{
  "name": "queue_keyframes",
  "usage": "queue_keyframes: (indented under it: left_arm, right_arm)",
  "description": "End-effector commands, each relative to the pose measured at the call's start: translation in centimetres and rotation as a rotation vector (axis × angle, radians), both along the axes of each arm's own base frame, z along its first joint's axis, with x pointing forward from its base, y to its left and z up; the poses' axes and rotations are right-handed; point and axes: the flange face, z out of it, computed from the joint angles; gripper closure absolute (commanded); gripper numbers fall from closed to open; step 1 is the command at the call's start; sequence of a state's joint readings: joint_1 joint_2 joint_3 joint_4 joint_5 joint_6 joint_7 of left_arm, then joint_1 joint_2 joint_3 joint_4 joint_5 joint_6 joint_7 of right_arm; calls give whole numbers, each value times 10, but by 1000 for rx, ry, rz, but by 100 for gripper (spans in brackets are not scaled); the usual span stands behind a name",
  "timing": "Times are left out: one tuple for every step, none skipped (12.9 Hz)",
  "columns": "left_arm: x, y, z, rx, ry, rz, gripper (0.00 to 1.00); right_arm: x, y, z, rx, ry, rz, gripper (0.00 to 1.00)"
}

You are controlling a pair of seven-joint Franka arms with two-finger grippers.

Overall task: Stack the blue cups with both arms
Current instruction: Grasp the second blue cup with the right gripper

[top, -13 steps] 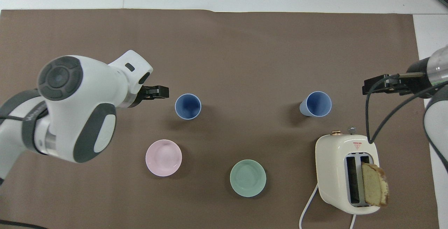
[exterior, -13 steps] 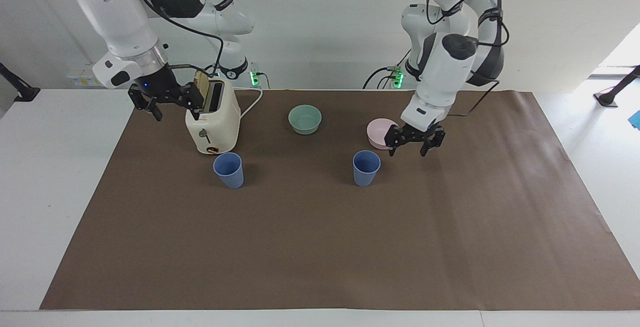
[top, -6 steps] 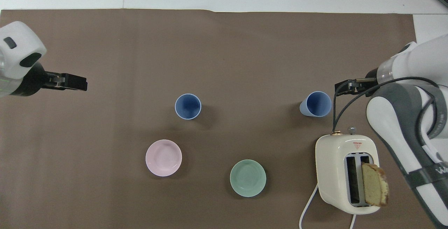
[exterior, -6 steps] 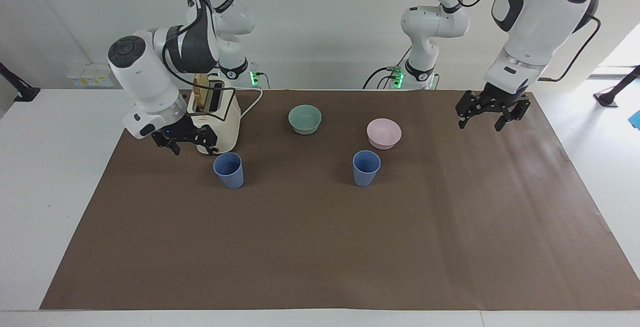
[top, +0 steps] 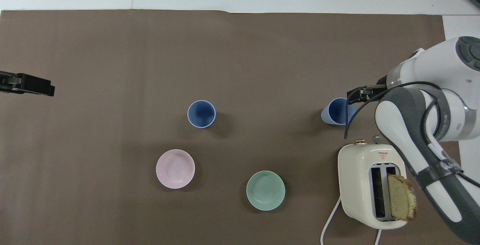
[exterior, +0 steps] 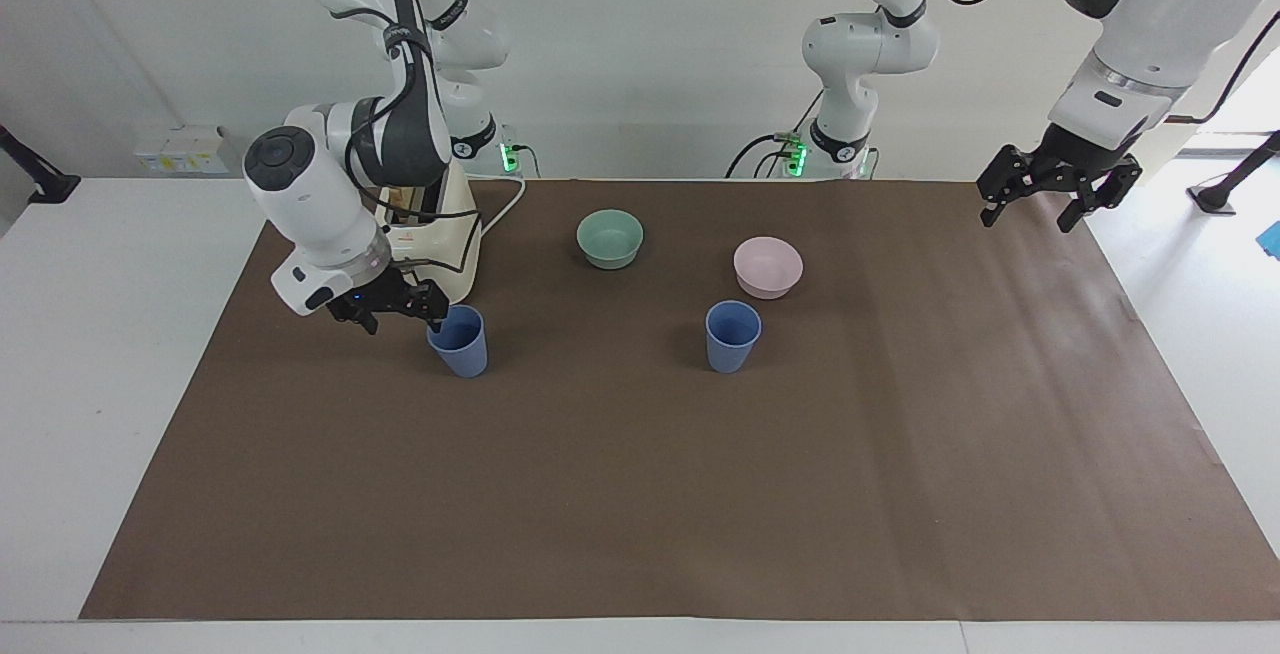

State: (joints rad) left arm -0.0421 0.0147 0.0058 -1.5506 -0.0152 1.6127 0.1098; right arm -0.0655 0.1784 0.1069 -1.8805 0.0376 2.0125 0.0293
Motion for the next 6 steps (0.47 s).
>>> queue_keyframes:
  left_arm:
    - [1,-3,2,27,28,-21,0]
    - [1,-1,2,24,25,-15,0]
    - [0,0,1,24,31,-12,0]
    - [-4,0,1,25,49,-6,0]
    - [-8,0,0,26,75,-4,0]
    - [-14,1,4,24,77,-13,0]
  right_arm:
    - [-6,2,-17,16,8,-11,0]
    - [-6,2,-27,16,16,-11,0]
    - [-5,2,-33,18,11,-12,0]
    - [-4,2,-37,17,13,-13,0]
    - [-4,3,-41,18,19,-10,0]
    - [-4,5,-45,18,25,-7,6]
